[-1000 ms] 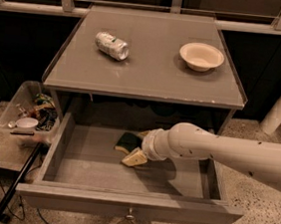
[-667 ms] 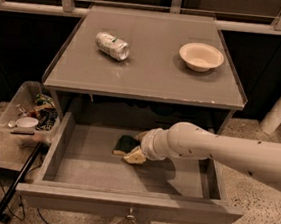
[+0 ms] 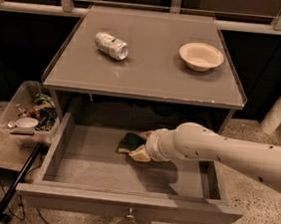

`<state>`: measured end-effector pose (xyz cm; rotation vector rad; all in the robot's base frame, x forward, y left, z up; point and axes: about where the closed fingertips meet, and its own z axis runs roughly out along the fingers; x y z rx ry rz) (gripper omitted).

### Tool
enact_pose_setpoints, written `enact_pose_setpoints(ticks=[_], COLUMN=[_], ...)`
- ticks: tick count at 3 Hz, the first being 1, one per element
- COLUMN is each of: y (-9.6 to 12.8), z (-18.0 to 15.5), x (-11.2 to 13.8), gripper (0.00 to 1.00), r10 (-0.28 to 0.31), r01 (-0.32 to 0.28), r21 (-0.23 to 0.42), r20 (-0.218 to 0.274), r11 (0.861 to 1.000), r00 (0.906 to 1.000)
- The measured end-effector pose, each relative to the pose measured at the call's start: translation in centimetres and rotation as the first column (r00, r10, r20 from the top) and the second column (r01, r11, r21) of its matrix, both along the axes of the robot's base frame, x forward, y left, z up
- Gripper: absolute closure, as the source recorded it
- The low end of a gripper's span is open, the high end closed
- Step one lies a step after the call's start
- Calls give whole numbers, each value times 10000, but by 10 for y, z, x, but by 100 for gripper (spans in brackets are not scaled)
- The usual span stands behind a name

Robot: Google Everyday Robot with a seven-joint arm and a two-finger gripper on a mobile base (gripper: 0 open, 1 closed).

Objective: Pick sponge from top drawer and place on counter

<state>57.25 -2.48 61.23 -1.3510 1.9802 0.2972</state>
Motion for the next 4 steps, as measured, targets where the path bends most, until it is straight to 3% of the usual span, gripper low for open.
enact_pose_setpoints(ticks=[3, 4], y=[-55, -71], z=[88, 144], x=[-50, -52], gripper=[100, 100], r10=[230, 581], r01=[-293, -672], r21=[708, 606], r20=[882, 1412], r11=[9971, 9959], r00=[9958, 9883])
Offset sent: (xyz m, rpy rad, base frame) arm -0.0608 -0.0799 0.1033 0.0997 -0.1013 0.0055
